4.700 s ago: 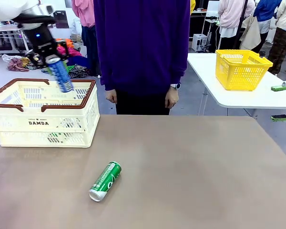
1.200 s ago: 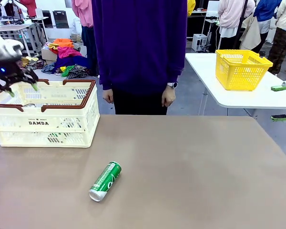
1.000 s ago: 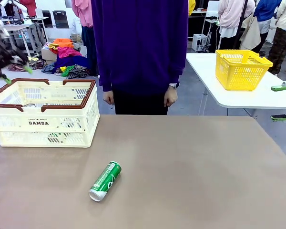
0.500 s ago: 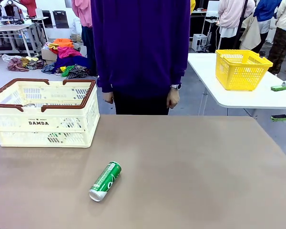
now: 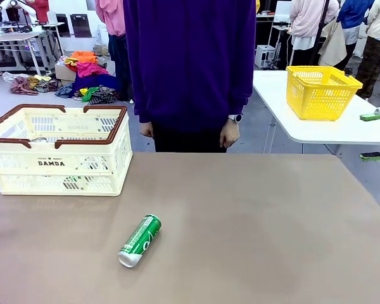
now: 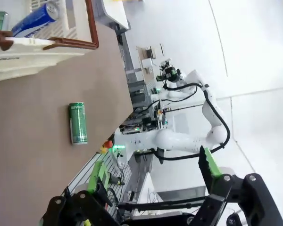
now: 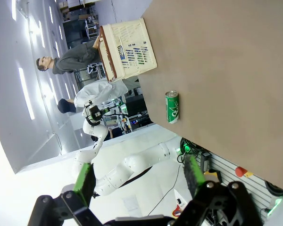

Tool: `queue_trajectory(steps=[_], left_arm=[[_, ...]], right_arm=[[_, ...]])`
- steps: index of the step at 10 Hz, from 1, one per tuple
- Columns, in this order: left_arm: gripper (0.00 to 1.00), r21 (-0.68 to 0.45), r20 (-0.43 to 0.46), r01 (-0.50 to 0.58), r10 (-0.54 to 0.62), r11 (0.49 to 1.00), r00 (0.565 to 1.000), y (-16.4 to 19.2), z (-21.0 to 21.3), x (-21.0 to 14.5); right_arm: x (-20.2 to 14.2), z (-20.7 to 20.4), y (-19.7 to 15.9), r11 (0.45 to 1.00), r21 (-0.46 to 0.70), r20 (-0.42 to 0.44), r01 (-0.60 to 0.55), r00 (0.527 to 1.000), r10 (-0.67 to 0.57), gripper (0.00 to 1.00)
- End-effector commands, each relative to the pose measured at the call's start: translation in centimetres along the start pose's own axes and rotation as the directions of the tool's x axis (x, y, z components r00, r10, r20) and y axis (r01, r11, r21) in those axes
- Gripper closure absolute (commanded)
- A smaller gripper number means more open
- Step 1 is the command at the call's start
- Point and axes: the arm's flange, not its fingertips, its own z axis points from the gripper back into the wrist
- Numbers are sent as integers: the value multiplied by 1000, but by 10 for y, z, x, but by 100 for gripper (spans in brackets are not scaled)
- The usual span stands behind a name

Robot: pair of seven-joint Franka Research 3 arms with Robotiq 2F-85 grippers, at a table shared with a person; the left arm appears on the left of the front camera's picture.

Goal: Place the drinks into the Shopping basket.
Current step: Pick up one drink and place it into the Shopping basket.

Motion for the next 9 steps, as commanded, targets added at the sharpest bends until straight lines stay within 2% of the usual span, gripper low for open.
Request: queue_trajectory(steps=[1, 9], left_arm=[[0, 9, -59, 30, -29, 1000, 998, -15, 2, 5], [0, 9, -59, 30, -29, 1000, 998, -15, 2, 5]], right_arm=[[0, 1, 2, 1000, 14, 3, -14, 1000, 14, 0], [0, 1, 2, 1000, 14, 3, -14, 1000, 14, 0]])
